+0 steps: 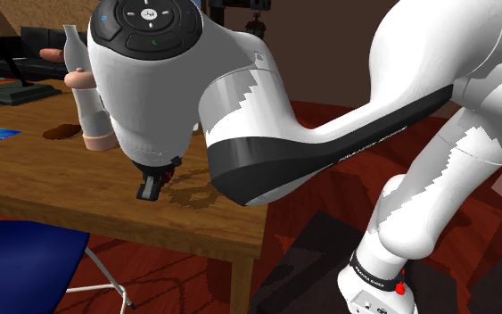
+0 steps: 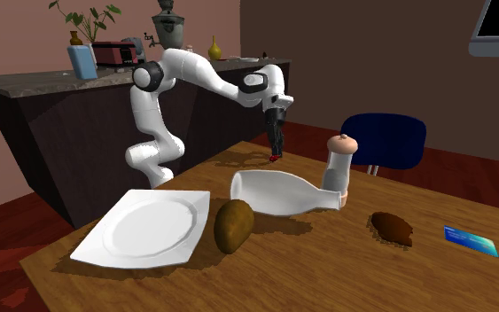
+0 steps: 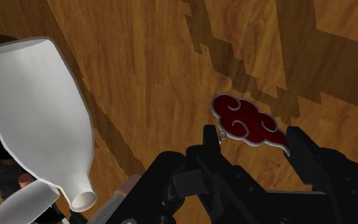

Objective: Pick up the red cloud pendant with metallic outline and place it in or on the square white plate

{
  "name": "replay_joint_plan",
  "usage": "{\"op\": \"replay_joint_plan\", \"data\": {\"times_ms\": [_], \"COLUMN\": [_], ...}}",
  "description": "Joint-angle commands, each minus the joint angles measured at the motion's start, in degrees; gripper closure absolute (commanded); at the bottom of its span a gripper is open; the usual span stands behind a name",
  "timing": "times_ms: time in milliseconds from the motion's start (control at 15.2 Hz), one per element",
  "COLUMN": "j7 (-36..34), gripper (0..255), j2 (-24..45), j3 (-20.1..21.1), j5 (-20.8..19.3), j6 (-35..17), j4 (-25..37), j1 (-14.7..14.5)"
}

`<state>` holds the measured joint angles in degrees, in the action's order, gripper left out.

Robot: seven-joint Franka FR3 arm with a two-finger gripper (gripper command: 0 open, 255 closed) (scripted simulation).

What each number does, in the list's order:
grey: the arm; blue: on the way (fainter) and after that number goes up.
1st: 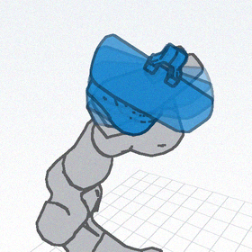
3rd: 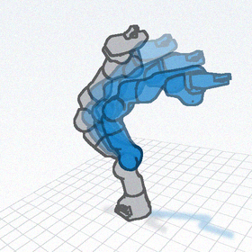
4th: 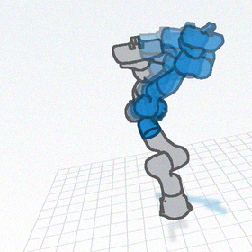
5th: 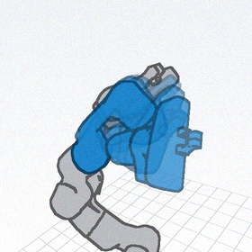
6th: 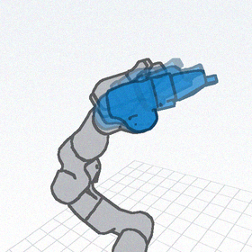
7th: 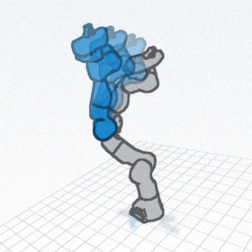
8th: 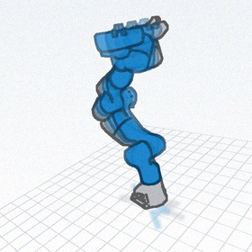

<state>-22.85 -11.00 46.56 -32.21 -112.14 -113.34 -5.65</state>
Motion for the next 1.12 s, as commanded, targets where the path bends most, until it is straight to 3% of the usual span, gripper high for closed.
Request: {"op": "replay_joint_plan", "data": {"times_ms": [0, 1056], "j7": [-0.02, 6.34], "gripper": [255, 255], "j2": [0.02, 0.53], "j3": [0.01, -0.02], "j5": [-0.01, 1.5], "j6": [-0.01, 9.82], "j4": [-0.02, 11.89], "j1": [0.0, 0.15]}}
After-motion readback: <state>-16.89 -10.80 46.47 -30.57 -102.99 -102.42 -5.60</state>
